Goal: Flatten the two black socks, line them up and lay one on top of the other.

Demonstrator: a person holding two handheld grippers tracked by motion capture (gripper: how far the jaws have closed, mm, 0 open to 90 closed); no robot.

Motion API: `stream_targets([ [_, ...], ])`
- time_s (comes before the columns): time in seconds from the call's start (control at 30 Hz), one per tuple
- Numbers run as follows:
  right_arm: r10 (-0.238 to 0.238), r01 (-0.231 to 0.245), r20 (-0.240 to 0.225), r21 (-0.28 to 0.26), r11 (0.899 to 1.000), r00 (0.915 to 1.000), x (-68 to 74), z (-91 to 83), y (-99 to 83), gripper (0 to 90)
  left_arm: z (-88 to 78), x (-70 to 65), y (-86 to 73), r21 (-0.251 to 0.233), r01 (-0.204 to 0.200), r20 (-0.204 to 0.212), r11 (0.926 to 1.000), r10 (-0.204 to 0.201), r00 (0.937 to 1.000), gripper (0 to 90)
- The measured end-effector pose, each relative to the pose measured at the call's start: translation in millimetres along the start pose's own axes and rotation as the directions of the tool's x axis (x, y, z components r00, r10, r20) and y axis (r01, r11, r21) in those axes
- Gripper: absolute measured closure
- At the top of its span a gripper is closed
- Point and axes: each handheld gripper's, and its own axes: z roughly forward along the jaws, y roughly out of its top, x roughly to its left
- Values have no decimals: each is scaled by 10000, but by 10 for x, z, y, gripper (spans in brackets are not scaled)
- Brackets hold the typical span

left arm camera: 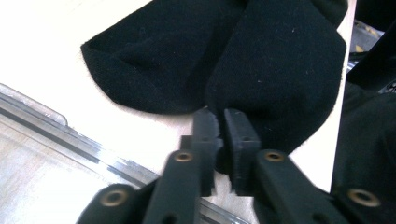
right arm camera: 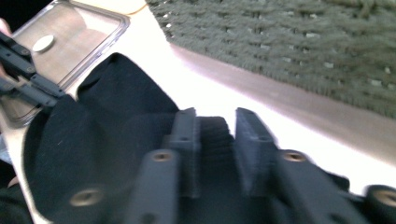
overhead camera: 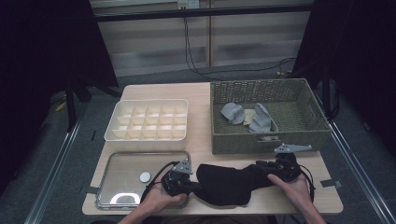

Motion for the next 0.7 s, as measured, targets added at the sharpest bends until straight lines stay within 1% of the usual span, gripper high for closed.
stream_targets([
  [0.03, -24, 24, 6, -60, 10000, 10000, 5, -30, -19, 801, 0, 0, 0, 0, 0, 0, 10000, 0, 10000, 878],
  [0.07, -4, 6, 71, -178, 9998, 10000, 9, -64, -37, 858, -37, 9, 10, -124, 100, 130, 9999, -99, 9999, 883],
  [0.1, -20, 20, -19, -294, 9996, 10000, 10, -95, -51, 885, -50, 17, 11, -367, 186, 181, 9992, -180, 9997, 885],
  [0.13, 16, -18, -66, -303, 9995, 10000, 15, -125, -61, 887, -71, 21, 18, -510, 282, 202, 9983, -272, 9994, 886],
  [0.17, 51, -51, 5, -388, 9992, 10000, 13, -145, -73, 886, -71, 21, 18, -510, 282, 202, 9983, -272, 9994, 887],
  [0.2, 158, -161, -77, -428, 9990, 9998, 9, -158, -80, 879, -117, 40, 36, -776, 270, 114, 9966, -262, 9996, 888],
  [0.27, 158, -162, -92, -420, 9990, 9998, 7, -159, -80, 868, -145, 51, 47, -854, 262, 76, 9960, -256, 9996, 888],
  [0.3, 155, -162, -150, -469, 9988, 9998, 11, -150, -66, 820, -191, 76, 63, -1125, 383, 34, 9929, -382, 9993, 889],
  [0.33, 38, -45, -145, -485, 9988, 9999, 17, -137, -52, 798, -191, 76, 63, -1125, 383, 34, 9929, -382, 9993, 889],
  [0.37, 38, -45, -145, -485, 9988, 9999, 17, -137, -52, 798, -214, 89, 72, -1148, 371, 7, 9927, -372, 9993, 889],
  [0.4, 46, -56, -179, -543, 9985, 9998, 33, -126, -31, 737, -264, 112, 82, -1473, 504, 30, 9878, -505, 9987, 888],
  [0.43, 65, -75, -139, -676, 9977, 9999, 36, -124, -19, 731, -288, 123, 89, -1601, 481, 77, 9859, -475, 9988, 888],
  [0.5, 88, -102, -176, -783, 9969, 9998, 38, -126, 4, 731, -309, 131, 94, -1649, 470, 74, 9852, -464, 9989, 887],
  [0.53, 33, -44, -125, -929, 9957, 9999, 44, -124, 28, 732, -324, 139, 93, -1725, 557, 54, 9834, -556, 9984, 887],
  [0.57, 133, -130, 18, -1104, 9938, 9999, 46, -121, 53, 731, -328, 147, 89, -1646, 570, 45, 9847, -570, 9984, 886],
  [0.6, 302, -318, -187, -979, 9947, 9994, 24, -81, 85, 699, -310, 156, 76, -1527, 582, -1, 9866, -589, 9983, 883],
  [0.67, 236, -252, -186, -915, 9955, 9995, 15, -61, 96, 688, -291, 158, 69, -1444, 618, 38, 9876, -619, 9981, 882],
  [0.7, 233, -245, -209, -621, 9978, 9995, 1, 6, 103, 660, -244, 152, 61, -1388, 675, 30, 9880, -677, 9977, 878],
])
